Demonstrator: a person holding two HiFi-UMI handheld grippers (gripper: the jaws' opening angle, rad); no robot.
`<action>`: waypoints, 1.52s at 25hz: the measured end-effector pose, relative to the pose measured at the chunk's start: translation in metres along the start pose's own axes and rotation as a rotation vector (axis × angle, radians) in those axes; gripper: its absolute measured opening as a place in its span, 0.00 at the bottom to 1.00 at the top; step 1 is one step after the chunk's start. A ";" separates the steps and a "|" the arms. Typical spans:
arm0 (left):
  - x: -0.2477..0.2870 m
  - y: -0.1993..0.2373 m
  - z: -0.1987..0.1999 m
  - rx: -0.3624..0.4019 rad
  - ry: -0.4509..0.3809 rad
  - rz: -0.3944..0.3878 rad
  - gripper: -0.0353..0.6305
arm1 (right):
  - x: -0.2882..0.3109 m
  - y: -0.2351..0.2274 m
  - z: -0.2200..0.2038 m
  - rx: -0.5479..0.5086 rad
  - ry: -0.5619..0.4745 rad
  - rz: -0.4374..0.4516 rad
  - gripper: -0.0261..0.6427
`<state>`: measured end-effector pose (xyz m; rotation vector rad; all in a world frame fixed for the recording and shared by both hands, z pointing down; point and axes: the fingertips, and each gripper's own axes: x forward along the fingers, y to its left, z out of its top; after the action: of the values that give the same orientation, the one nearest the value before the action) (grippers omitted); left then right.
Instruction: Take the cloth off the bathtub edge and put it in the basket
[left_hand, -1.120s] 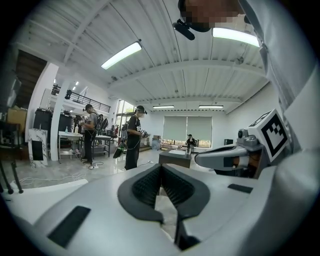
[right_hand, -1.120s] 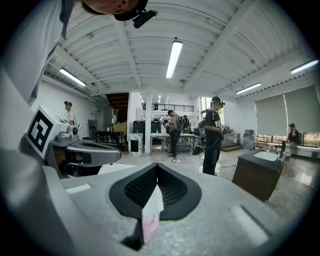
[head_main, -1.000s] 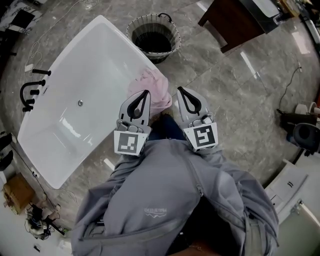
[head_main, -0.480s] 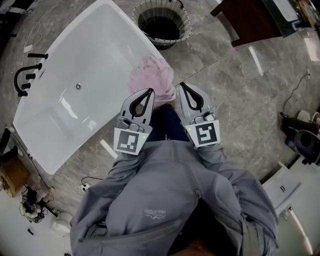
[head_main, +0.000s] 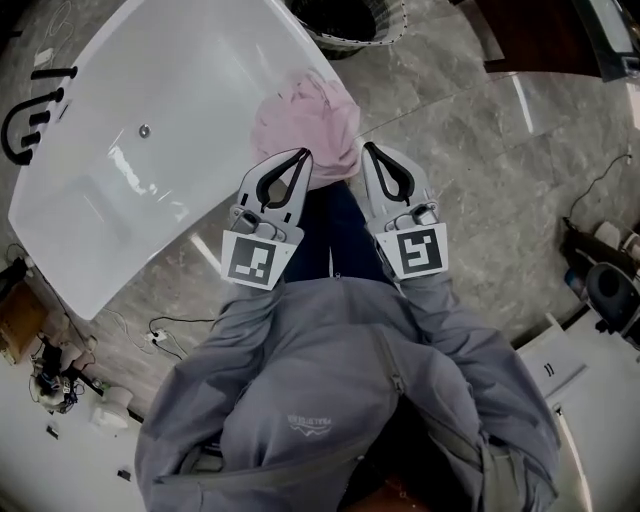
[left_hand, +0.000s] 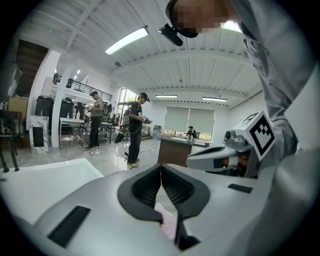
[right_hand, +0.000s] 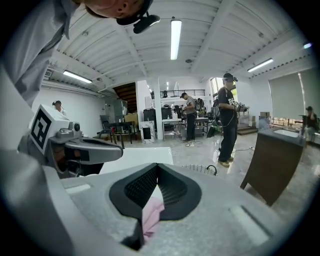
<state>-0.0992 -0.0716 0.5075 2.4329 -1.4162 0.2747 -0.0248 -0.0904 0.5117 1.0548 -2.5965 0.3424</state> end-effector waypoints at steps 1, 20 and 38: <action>0.002 0.002 -0.005 -0.001 0.005 0.000 0.06 | 0.002 0.000 -0.005 0.004 0.006 0.001 0.05; 0.024 0.026 -0.104 -0.067 0.089 0.022 0.07 | 0.038 0.002 -0.105 0.081 0.134 0.060 0.05; 0.035 0.047 -0.185 -0.136 0.241 -0.008 0.58 | 0.054 0.016 -0.193 0.149 0.320 0.175 0.60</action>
<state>-0.1247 -0.0550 0.6986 2.2122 -1.2766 0.4384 -0.0342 -0.0495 0.7080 0.7454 -2.4039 0.6953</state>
